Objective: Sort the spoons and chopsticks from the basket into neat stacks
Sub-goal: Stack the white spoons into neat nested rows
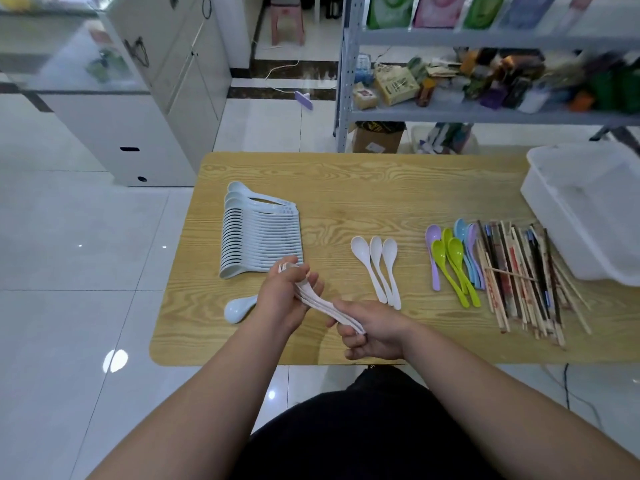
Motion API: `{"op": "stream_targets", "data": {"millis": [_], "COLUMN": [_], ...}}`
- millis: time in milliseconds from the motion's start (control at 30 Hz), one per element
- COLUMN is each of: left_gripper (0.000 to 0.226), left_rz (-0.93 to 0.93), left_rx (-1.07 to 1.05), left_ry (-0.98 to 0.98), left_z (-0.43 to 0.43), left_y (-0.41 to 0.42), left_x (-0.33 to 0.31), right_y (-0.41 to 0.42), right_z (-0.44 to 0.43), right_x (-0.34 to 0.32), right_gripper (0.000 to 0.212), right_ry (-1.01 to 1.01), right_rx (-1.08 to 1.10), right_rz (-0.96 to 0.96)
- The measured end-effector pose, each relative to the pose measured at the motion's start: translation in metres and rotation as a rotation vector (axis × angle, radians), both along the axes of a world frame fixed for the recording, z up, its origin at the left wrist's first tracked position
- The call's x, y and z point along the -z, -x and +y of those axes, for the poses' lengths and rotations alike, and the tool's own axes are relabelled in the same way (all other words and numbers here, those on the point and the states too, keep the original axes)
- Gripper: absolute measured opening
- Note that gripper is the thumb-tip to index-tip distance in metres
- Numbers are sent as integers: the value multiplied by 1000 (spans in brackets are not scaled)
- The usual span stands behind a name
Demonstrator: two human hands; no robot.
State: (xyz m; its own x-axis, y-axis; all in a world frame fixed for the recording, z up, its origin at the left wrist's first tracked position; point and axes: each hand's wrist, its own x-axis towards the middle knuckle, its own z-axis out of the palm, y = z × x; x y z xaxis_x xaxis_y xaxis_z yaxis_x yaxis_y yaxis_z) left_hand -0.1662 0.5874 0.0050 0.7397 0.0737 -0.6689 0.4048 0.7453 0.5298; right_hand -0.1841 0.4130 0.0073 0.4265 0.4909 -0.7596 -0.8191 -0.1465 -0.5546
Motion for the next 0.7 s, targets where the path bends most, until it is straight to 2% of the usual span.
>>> {"op": "stream_targets", "data": {"millis": [67, 200, 367, 433, 500, 600, 700], "left_gripper": [41, 30, 26, 24, 23, 22, 25], "left_rz": [22, 9, -55, -123, -208, -340, -374], "left_rx": [58, 262, 605, 711, 732, 728, 747], "left_ry": [-76, -297, -825, -1052, -1227, -1386, -1461], "left_z": [1, -2, -16, -24, -32, -38, -40], "left_y": [0, -6, -35, -55, -84, -137, -180], "left_x": [5, 15, 40, 48, 52, 62, 86], "right_y": [-4, -25, -74, -100, -131, -181, -227], "right_z": [-9, -37, -69, -79, -87, -95, -98], "right_x": [2, 15, 40, 50, 61, 79, 99], "right_gripper": [35, 29, 23, 33, 44, 41, 50], "right_ry": [118, 434, 705, 770, 829, 865, 851], "right_rx": [-81, -313, -530, -555, -550, -483, -463], "right_rz": [-135, -536, -925, -1075, -1251, -1361, -1417]}}
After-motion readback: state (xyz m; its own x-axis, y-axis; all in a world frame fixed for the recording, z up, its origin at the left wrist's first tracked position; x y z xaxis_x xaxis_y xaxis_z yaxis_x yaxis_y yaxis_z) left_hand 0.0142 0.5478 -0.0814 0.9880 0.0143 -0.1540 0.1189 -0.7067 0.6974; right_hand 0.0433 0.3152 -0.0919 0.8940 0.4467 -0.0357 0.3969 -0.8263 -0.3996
